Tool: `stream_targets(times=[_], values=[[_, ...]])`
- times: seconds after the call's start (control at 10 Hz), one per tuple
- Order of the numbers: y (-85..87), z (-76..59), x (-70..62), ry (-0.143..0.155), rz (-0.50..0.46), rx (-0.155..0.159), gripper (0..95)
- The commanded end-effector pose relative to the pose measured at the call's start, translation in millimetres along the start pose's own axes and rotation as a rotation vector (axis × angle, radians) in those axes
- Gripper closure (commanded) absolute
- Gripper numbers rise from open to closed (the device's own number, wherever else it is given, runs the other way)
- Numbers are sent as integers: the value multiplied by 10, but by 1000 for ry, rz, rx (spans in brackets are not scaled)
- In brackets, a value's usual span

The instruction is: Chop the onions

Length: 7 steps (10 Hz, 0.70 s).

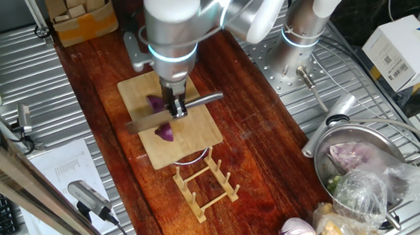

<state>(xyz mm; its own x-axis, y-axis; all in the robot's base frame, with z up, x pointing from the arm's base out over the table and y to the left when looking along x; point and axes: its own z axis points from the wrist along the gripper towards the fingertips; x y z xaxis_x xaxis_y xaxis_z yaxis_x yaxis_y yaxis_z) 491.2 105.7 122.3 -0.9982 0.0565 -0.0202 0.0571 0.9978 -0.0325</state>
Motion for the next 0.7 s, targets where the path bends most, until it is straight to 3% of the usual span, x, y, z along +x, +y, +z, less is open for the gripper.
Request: stream_targets(times=[0.1, 0.7], values=[[-10, -35, 28, 11, -17, -3, 950], [-93, -30, 49, 8, -20, -15, 950]])
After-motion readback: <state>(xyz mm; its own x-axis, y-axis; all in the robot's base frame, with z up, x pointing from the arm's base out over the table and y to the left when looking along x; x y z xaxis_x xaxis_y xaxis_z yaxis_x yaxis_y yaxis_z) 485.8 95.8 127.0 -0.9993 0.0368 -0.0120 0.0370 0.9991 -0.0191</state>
